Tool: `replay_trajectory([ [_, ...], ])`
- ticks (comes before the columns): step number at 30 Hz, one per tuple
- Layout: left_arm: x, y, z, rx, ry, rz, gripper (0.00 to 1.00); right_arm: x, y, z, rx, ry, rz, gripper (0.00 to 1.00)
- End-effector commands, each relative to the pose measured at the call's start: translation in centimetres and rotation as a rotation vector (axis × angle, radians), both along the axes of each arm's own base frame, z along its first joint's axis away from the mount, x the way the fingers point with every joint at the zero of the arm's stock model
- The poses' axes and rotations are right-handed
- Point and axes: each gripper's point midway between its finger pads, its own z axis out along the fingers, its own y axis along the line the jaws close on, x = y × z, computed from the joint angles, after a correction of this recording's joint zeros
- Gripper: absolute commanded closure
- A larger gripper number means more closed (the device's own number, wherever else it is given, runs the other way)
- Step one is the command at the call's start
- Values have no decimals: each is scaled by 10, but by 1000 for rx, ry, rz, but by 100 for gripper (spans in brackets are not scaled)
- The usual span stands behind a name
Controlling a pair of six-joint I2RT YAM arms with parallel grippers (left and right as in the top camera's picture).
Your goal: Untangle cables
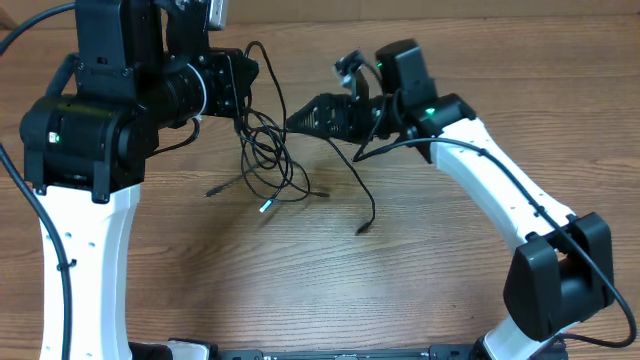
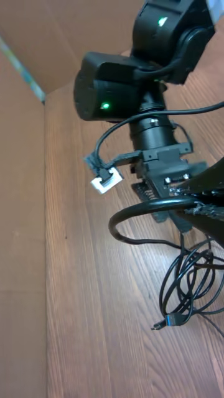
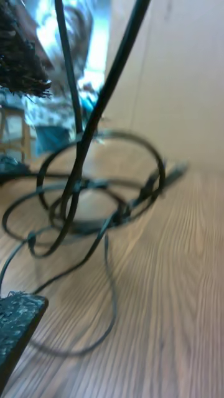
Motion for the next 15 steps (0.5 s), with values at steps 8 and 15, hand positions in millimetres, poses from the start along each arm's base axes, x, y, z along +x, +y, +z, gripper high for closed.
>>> replay_trajectory([
  [8,-22,-39,55,-254,-78,-200,96,15,21,-10,-55,107,-215,0],
  [15,-46,-60,90,-419,-92,-353,96,54,-15,-43,-224,184,-700,0],
])
